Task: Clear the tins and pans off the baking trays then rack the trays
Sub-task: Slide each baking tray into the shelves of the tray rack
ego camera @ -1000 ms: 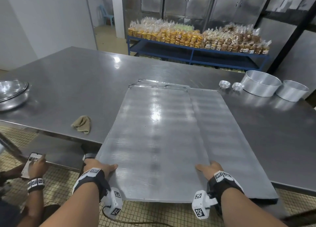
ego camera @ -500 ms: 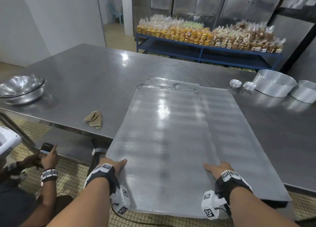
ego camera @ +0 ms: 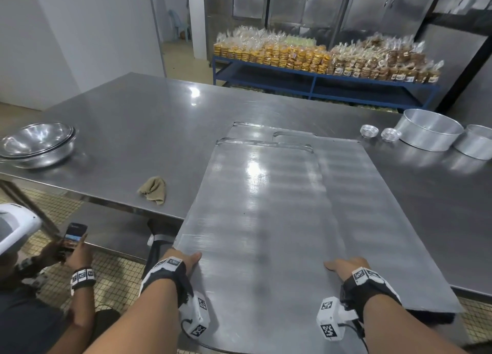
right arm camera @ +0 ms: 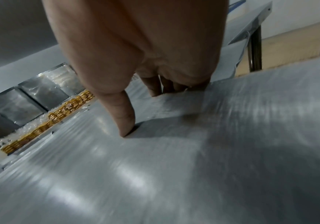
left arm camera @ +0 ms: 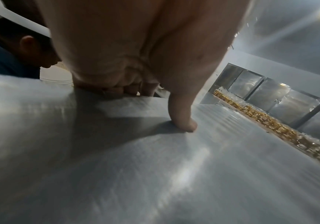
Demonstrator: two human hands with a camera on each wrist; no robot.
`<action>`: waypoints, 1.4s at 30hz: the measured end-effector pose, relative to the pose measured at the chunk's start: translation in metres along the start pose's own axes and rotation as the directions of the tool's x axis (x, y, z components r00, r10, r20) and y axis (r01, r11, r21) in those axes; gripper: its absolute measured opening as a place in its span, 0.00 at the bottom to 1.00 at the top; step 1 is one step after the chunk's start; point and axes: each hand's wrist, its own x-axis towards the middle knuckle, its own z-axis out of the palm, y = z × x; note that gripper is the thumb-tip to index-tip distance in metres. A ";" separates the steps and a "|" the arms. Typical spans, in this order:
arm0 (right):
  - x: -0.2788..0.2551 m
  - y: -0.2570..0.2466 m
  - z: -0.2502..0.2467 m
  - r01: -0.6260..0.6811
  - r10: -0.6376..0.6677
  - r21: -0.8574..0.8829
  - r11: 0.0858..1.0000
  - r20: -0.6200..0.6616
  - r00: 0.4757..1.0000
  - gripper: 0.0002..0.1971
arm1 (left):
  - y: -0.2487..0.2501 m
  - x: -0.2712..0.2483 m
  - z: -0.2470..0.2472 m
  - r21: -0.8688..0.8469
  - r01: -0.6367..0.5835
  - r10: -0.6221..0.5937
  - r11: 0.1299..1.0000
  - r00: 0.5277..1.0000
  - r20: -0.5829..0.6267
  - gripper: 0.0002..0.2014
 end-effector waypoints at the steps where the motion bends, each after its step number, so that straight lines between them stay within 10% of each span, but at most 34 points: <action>1: -0.001 -0.001 0.002 -0.012 0.012 0.012 1.000 0.006 1.000 0.24 | -0.001 -0.001 -0.003 -0.009 0.003 -0.003 1.000 1.000 0.003 0.41; 14: -0.043 0.011 0.014 -0.005 0.022 0.191 0.982 -0.088 0.996 0.15 | -0.010 -0.005 -0.026 -0.261 0.046 -0.061 0.964 0.997 -0.050 0.29; 23: -0.061 0.037 -0.021 -0.009 0.081 0.334 0.943 -0.201 0.976 0.17 | 0.016 -0.044 -0.014 -0.289 -0.070 0.042 0.955 0.994 -0.103 0.39; 26: -0.071 0.055 -0.044 -0.026 0.129 0.418 0.908 -0.221 0.967 0.23 | 0.027 -0.067 0.000 -0.245 -0.139 0.124 0.960 0.989 -0.075 0.28; 37: -0.147 0.139 -0.113 0.016 0.321 0.623 0.782 -0.426 0.846 0.15 | 0.080 -0.129 0.058 -0.167 -0.301 0.321 0.939 0.941 0.107 0.32; 42: -0.190 0.162 -0.122 0.019 0.429 0.681 0.732 -0.483 0.763 0.20 | 0.107 -0.146 0.076 -0.127 -0.472 0.489 0.872 0.849 0.202 0.24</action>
